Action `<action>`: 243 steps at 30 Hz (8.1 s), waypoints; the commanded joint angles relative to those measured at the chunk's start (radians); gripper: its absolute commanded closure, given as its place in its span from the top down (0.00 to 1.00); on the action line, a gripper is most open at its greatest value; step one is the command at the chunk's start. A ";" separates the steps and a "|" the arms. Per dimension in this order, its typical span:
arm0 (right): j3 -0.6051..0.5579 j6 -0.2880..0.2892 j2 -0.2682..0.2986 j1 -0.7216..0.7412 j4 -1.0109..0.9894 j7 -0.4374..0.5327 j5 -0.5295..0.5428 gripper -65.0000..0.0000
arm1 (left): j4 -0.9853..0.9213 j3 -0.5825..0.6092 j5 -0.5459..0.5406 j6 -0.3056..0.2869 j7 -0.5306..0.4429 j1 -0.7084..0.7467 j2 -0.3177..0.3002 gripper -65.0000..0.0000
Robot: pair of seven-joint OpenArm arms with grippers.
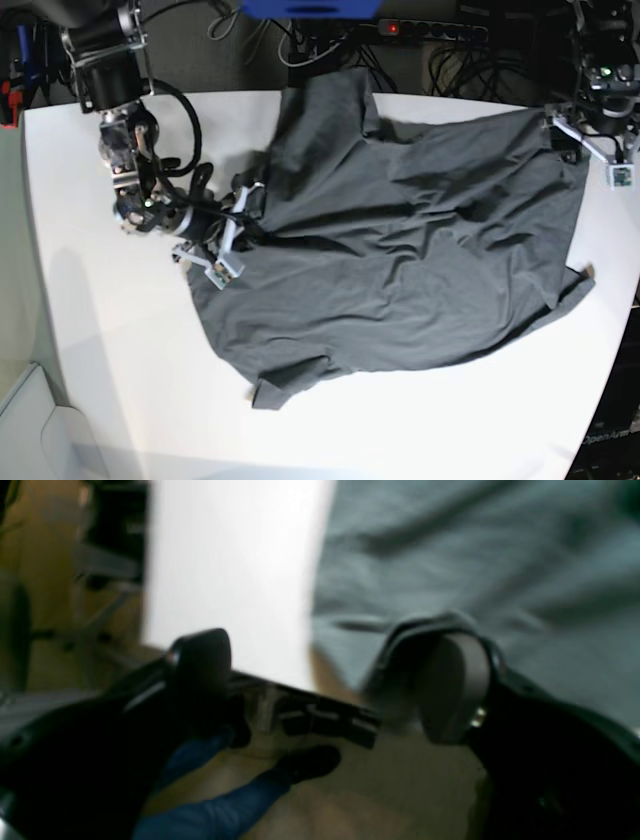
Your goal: Layout the t-shirt on the table in an organized manner, then fold the t-shirt properly
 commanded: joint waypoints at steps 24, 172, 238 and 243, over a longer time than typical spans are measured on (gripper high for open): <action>0.163 -0.035 0.172 0.015 0.121 -0.114 -0.080 0.00 | 0.012 -0.134 -0.111 -0.104 0.124 -0.282 0.037 0.86; 0.153 -0.033 0.150 -0.008 0.345 -0.260 -0.084 0.07 | -1.331 0.264 0.108 -0.001 -0.609 -1.209 0.052 1.00; -0.247 -0.320 0.002 0.546 -0.813 0.457 -0.081 0.00 | -0.126 0.001 0.111 -0.012 0.018 -0.340 0.244 1.00; -0.172 -0.322 0.028 0.551 -0.846 0.457 -0.083 0.00 | -0.128 0.003 0.108 -0.012 0.018 -0.343 0.244 1.00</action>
